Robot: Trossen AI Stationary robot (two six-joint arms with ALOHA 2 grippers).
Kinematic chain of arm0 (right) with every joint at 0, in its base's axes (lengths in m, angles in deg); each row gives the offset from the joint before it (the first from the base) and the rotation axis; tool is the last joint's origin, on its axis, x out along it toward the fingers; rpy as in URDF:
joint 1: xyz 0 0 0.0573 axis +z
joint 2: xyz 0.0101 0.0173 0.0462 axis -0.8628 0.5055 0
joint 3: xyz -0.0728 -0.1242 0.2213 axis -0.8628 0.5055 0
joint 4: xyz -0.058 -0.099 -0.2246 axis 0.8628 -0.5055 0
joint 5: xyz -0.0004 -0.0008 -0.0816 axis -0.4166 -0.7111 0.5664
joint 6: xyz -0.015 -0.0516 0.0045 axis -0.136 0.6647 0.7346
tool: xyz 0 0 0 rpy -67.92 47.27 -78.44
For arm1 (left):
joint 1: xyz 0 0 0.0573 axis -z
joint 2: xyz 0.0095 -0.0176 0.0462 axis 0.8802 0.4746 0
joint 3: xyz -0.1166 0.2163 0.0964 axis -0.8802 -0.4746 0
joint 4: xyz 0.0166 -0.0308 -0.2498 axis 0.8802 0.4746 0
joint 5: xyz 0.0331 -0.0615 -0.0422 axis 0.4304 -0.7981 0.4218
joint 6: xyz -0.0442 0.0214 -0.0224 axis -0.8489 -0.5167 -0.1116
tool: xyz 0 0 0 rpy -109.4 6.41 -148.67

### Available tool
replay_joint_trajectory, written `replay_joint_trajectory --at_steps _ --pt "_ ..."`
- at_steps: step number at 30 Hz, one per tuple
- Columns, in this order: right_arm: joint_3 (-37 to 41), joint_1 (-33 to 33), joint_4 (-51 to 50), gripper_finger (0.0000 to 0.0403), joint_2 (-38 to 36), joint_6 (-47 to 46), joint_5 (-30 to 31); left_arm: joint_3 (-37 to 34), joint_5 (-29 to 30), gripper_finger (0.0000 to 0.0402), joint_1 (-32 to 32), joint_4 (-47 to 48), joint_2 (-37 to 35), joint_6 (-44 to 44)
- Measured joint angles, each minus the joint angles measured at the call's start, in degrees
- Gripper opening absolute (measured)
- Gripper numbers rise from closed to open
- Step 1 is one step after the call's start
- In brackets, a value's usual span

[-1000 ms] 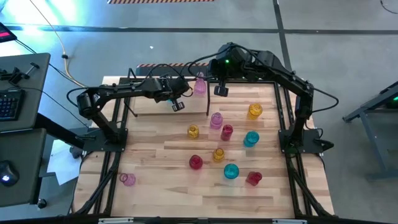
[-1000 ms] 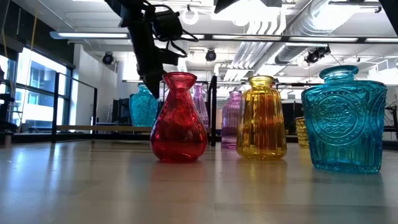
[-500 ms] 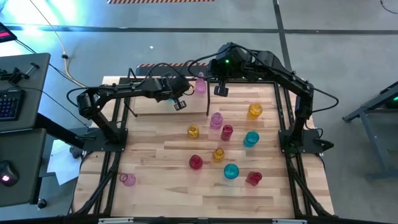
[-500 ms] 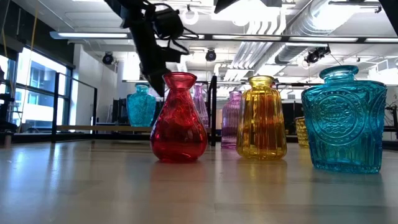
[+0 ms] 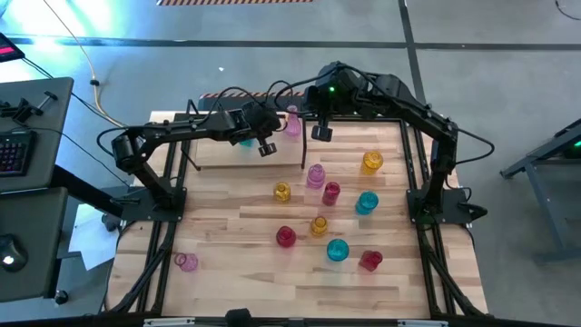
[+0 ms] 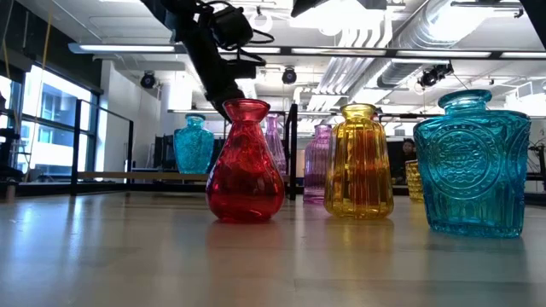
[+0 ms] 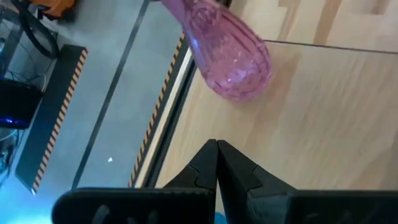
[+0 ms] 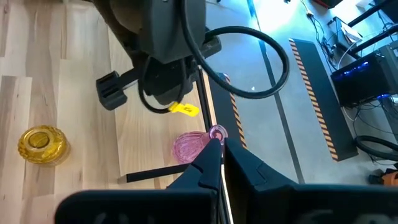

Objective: Sort vases onto shelf
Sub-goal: Put the top left blue vase on the shelf

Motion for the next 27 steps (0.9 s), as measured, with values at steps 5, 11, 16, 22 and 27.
replay_joint_trajectory --at_steps 5,11,16,22,27 --pt "0.02 0.0 0.02 0.0 -0.01 -0.04 -0.2 0.04 -0.5 0.0 -1.66 0.52 1.66 3.03" --pt "0.02 0.0 -0.07 0.0 0.0 -0.04 -0.4 -0.01 -0.56 0.0 -1.82 -0.84 5.39 4.57" --pt "0.0 0.0 -0.07 0.0 -0.01 0.13 -0.4 0.04 -0.55 0.0 -1.76 -1.88 6.56 5.0" --pt "0.01 0.0 -0.09 0.0 0.01 0.37 -0.39 0.02 0.83 0.0 -2.68 0.15 6.6 4.58" --pt "0.0 0.0 -0.09 0.0 0.0 0.37 -0.38 0.02 2.52 0.0 -2.65 4.08 6.6 3.27"
